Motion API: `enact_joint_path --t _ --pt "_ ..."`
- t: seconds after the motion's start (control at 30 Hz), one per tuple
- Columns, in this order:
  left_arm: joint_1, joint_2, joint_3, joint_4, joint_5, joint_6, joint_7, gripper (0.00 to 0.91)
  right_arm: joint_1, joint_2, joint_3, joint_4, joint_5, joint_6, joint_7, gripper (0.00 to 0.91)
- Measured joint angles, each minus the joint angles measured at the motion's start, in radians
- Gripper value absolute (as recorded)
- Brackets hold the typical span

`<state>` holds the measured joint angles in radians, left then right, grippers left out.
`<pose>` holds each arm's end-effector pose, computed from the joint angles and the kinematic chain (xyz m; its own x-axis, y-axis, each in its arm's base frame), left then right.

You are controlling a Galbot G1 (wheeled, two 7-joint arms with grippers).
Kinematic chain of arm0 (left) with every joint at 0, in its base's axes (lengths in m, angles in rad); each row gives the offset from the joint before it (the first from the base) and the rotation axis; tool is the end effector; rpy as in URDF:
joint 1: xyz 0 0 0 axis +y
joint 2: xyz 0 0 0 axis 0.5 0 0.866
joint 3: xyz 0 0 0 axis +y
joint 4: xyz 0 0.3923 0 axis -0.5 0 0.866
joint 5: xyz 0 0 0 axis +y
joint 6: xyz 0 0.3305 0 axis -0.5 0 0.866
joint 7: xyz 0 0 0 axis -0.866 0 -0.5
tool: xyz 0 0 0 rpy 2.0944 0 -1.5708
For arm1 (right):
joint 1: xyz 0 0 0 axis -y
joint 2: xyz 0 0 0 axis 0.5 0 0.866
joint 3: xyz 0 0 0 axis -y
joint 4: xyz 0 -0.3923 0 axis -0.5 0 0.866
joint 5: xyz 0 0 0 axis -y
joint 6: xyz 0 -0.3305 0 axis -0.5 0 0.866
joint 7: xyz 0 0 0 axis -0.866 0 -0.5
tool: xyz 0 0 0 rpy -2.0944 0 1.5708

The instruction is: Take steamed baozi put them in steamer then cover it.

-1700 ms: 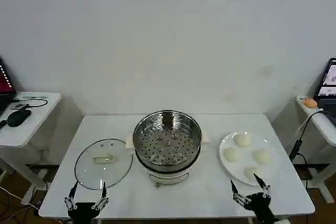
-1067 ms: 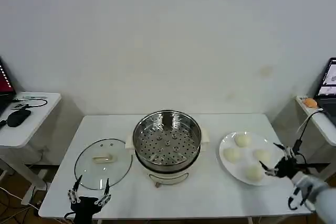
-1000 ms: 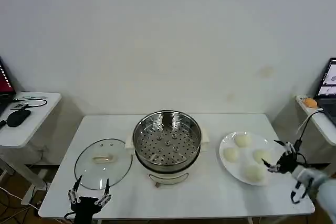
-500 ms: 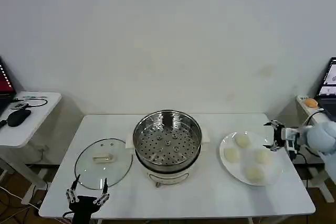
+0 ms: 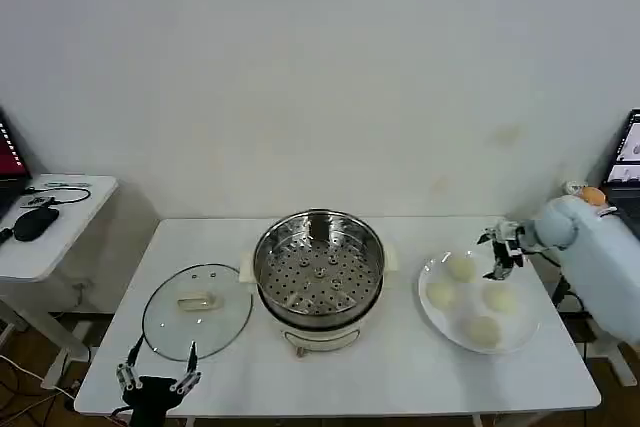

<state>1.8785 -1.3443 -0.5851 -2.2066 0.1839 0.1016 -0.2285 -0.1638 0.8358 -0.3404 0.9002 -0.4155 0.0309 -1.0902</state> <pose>0.0404 0.0600 -0.3224 -0.9668 -0.1637 0.1960 -0.0669 0.9031 0.4243 0.5514 -0.2547 -0.2352 -0.3194 -0.1032 0.9420 -0.9467 -0.0093 -0.3220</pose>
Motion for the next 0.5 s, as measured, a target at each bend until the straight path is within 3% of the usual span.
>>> enact_joint_path --t 0.5 --pt "0.006 -0.004 0.002 0.005 0.009 -0.009 -0.005 0.907 0.055 0.108 -0.062 -0.151 -0.061 0.030 0.003 0.887"
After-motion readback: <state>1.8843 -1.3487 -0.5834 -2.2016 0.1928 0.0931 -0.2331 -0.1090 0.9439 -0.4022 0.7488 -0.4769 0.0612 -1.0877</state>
